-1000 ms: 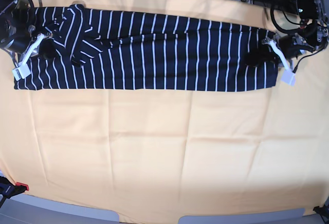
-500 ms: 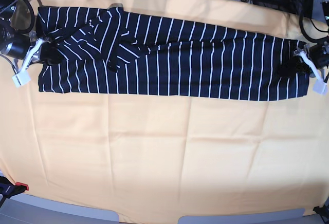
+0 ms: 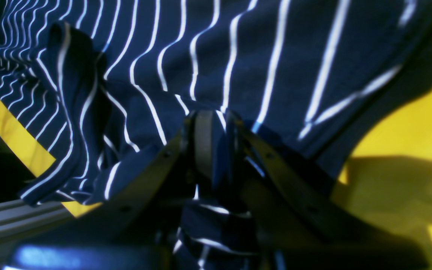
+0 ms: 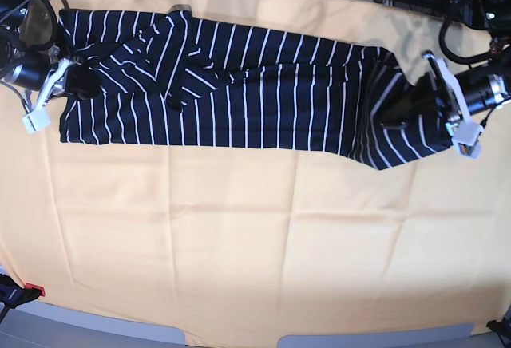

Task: Fold the T-shirt properly
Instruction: 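Lift the strip end with the left gripper and fold it toward the right gripper, then press the folded end flat with the left gripper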

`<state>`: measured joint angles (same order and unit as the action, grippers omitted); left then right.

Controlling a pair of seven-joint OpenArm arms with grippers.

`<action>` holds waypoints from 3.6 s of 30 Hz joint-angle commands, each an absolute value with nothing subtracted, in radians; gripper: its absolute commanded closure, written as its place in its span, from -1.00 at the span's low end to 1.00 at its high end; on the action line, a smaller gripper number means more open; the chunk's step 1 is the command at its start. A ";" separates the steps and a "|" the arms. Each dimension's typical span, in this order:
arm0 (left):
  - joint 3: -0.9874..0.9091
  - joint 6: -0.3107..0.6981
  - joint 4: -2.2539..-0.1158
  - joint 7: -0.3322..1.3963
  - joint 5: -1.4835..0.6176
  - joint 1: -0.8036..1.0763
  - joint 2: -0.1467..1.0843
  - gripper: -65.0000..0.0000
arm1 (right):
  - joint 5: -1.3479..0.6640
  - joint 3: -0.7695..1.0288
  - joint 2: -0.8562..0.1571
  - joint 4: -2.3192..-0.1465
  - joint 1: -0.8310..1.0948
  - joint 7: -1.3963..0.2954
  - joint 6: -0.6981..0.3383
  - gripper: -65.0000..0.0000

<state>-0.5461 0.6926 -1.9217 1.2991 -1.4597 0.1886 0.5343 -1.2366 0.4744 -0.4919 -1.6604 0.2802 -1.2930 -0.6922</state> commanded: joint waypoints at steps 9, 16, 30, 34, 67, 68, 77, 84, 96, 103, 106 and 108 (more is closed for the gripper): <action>-0.295 0.698 -1.936 1.021 -1.218 0.182 0.365 1.00 | -1.257 0.485 -0.510 -1.675 0.272 -1.280 -0.698 0.69; -0.195 0.698 -1.887 0.968 -1.111 0.160 0.234 1.00 | -1.257 0.485 -0.510 -1.675 0.272 -1.290 -0.698 0.69; -0.085 0.698 -1.887 0.974 -1.003 0.155 0.169 -0.18 | -1.264 0.485 -0.510 -1.675 0.271 -1.303 -0.698 0.67; -0.011 0.698 -1.877 0.965 -0.986 0.160 0.168 -0.18 | -1.287 0.485 -0.510 -1.676 0.272 -1.304 -0.698 0.67; -0.335 0.622 -1.940 0.962 -0.846 0.242 0.173 1.00 | -1.284 0.485 -0.516 -1.675 0.270 -1.303 -0.698 0.67; -0.310 0.607 -1.940 0.965 -0.803 0.252 0.185 1.00 | -1.285 0.485 -0.516 -1.675 0.268 -1.303 -0.698 0.67; -0.093 0.568 -1.940 0.888 -0.598 0.269 0.205 1.00 | -1.287 0.485 -0.516 -1.675 0.269 -1.303 -0.698 0.67; 0.119 0.628 -1.939 0.890 -0.621 0.268 0.205 1.00 | -1.287 0.485 -0.516 -1.675 0.269 -1.303 -0.698 0.67; 0.050 0.698 -1.944 0.944 -0.713 0.217 0.205 1.00 | -1.287 0.485 -0.516 -1.675 0.269 -1.303 -0.698 0.67; -0.131 0.680 -1.909 0.940 -0.655 0.239 0.212 1.00 | -1.317 0.485 -0.516 -1.676 0.253 -1.304 -0.698 0.67; -0.127 0.681 -1.846 0.932 -0.649 0.254 0.219 1.00 | -1.378 0.487 -0.519 -1.686 0.210 -1.309 -0.698 0.67; -0.128 0.680 -1.806 0.919 -0.625 0.255 0.220 1.00 | -1.375 0.496 -0.519 -1.709 0.168 -1.332 -0.698 0.64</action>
